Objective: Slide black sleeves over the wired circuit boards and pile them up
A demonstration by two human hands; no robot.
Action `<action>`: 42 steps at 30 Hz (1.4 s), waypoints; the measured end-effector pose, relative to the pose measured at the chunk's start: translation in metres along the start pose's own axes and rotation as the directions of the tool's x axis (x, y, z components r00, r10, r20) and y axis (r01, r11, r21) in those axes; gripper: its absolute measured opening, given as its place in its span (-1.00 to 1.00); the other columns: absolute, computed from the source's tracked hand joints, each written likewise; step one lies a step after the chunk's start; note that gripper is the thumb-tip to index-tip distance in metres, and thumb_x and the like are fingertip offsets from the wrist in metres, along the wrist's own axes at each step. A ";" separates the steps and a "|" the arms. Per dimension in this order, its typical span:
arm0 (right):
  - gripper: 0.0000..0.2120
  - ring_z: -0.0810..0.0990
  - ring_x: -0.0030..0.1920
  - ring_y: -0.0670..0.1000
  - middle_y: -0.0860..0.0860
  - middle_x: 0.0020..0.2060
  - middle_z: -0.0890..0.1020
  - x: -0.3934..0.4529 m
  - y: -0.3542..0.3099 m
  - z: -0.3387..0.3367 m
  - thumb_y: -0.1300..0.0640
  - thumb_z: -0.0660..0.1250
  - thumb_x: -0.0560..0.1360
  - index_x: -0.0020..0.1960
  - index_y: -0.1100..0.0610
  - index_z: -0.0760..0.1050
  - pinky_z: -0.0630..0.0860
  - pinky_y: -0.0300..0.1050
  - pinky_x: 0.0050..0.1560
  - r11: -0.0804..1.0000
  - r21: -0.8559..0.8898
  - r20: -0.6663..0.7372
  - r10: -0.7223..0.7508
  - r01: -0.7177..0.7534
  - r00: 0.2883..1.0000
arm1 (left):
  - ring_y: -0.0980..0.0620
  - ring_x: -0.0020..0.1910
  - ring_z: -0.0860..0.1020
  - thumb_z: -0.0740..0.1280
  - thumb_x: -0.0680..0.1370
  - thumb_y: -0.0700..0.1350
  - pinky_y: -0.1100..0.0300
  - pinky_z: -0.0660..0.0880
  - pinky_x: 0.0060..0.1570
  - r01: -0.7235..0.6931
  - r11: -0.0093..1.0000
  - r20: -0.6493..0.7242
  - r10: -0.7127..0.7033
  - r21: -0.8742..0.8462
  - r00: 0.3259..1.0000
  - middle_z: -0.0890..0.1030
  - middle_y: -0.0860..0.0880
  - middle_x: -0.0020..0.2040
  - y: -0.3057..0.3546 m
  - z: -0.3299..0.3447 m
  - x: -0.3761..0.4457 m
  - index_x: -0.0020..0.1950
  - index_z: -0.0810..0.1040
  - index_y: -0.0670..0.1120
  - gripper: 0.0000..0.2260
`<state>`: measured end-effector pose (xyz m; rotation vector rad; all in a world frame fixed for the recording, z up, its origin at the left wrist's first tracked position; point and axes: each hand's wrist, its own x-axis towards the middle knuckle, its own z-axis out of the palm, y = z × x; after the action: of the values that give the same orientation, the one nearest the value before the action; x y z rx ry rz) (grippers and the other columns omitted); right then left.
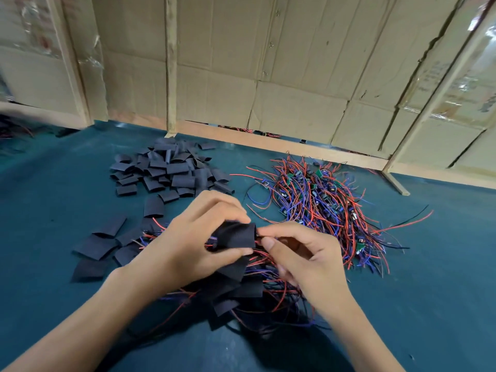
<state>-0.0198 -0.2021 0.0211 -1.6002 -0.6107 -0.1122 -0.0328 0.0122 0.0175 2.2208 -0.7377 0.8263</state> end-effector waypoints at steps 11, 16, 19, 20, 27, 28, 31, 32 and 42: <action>-0.85 0.24 -0.59 -0.05 0.04 -0.59 0.40 0.011 0.012 -0.024 0.10 0.52 0.36 -0.08 0.10 0.72 0.19 -0.34 -0.51 0.978 0.009 0.022 0.209 -0.210 0.978 | 0.14 0.09 0.57 0.46 0.39 0.28 0.38 0.41 0.08 0.199 0.975 0.203 -0.176 -0.097 0.963 0.56 0.21 0.09 -0.026 -0.016 -0.007 0.15 0.58 0.18 -0.61; -0.87 0.22 -0.59 -0.04 0.02 -0.58 0.41 0.014 0.019 -0.054 0.11 0.56 0.33 -0.13 0.09 0.72 0.18 -0.32 -0.52 0.957 -0.113 0.124 0.279 -0.266 0.952 | 0.22 0.05 0.45 0.06 0.47 0.51 0.25 0.46 -0.05 0.223 0.966 0.336 -0.254 0.129 0.907 0.44 0.29 0.16 -0.037 -0.024 -0.005 0.29 0.43 0.33 -0.50; -0.94 0.24 -0.62 -0.06 0.03 -0.60 0.41 0.011 0.029 -0.065 0.19 0.57 0.38 -0.15 0.09 0.73 0.18 -0.34 -0.55 0.942 -0.164 0.091 0.309 -0.291 0.947 | 0.18 0.25 0.28 -0.12 0.55 0.44 0.04 0.45 0.14 0.121 0.945 0.391 -0.239 0.303 0.889 0.34 0.28 0.36 -0.033 -0.020 -0.004 0.47 0.28 0.33 -0.45; -0.93 0.27 -0.63 -0.09 0.01 -0.58 0.45 0.010 0.031 -0.067 0.23 0.56 0.40 -0.14 0.11 0.73 0.20 -0.34 -0.56 0.943 -0.175 0.088 0.302 -0.284 0.949 | 0.11 0.31 0.24 -0.13 0.57 0.41 -0.02 0.35 0.25 0.102 0.943 0.397 -0.229 0.317 0.889 0.30 0.23 0.43 -0.030 -0.018 -0.005 0.51 0.23 0.30 -0.45; -0.80 0.53 -0.42 -0.06 0.05 -0.22 0.68 0.008 0.040 -0.064 0.38 0.53 0.41 -0.13 0.09 0.72 0.44 -0.20 -0.33 0.975 -0.216 0.051 0.055 -0.043 0.997 | -0.11 0.53 0.19 0.15 0.49 0.47 -0.16 0.14 0.42 -0.169 0.916 0.393 0.013 0.365 0.920 0.24 0.04 0.56 0.011 -0.010 0.003 0.52 0.30 0.19 -0.34; -0.80 0.56 -0.38 -0.06 0.04 -0.21 0.68 0.008 0.041 -0.063 0.38 0.53 0.41 -0.13 0.08 0.72 0.46 -0.19 -0.29 0.972 -0.234 0.043 0.016 -0.005 0.999 | -0.15 0.53 0.20 0.15 0.46 0.50 -0.22 0.15 0.41 -0.200 0.903 0.434 0.017 0.379 0.901 0.27 0.03 0.55 0.017 -0.002 0.001 0.51 0.32 0.20 -0.31; -0.88 0.65 -0.23 -0.02 -0.05 -0.19 0.69 0.007 0.044 -0.062 0.30 0.52 0.42 -0.11 0.11 0.71 0.51 -0.19 -0.19 0.924 -0.361 0.054 -0.113 0.125 0.992 | -0.23 0.49 0.28 0.13 0.40 0.57 -0.29 0.28 0.34 -0.182 0.871 0.542 -0.110 0.457 0.833 0.31 0.02 0.54 0.022 0.019 -0.004 0.50 0.32 0.24 -0.25; -0.90 0.66 -0.18 -0.04 -0.07 -0.17 0.69 0.006 0.044 -0.062 0.28 0.51 0.43 -0.10 0.12 0.71 0.53 -0.20 -0.14 0.883 -0.431 0.073 -0.172 0.187 0.982 | -0.23 0.47 0.31 0.15 0.39 0.56 -0.27 0.34 0.31 -0.163 0.869 0.555 -0.145 0.468 0.819 0.32 0.03 0.53 0.020 0.022 -0.004 0.49 0.31 0.25 -0.26; -0.83 0.56 -0.19 -0.11 0.01 -0.10 0.64 0.029 0.044 -0.065 0.29 0.38 0.53 0.07 0.12 0.65 0.40 -0.42 -0.11 0.789 -0.614 -0.499 -0.412 0.024 0.762 | -0.10 0.60 -0.14 -0.03 0.39 0.62 -0.25 -0.09 0.50 -0.064 0.930 0.617 -0.188 0.362 0.764 -0.12 0.24 0.60 0.008 0.016 0.000 0.51 -0.14 0.46 -0.27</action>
<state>0.0432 -0.2546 0.0033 -1.9159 -0.2482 -1.0695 -0.0330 -0.0042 0.0112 2.8998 -0.8589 0.1263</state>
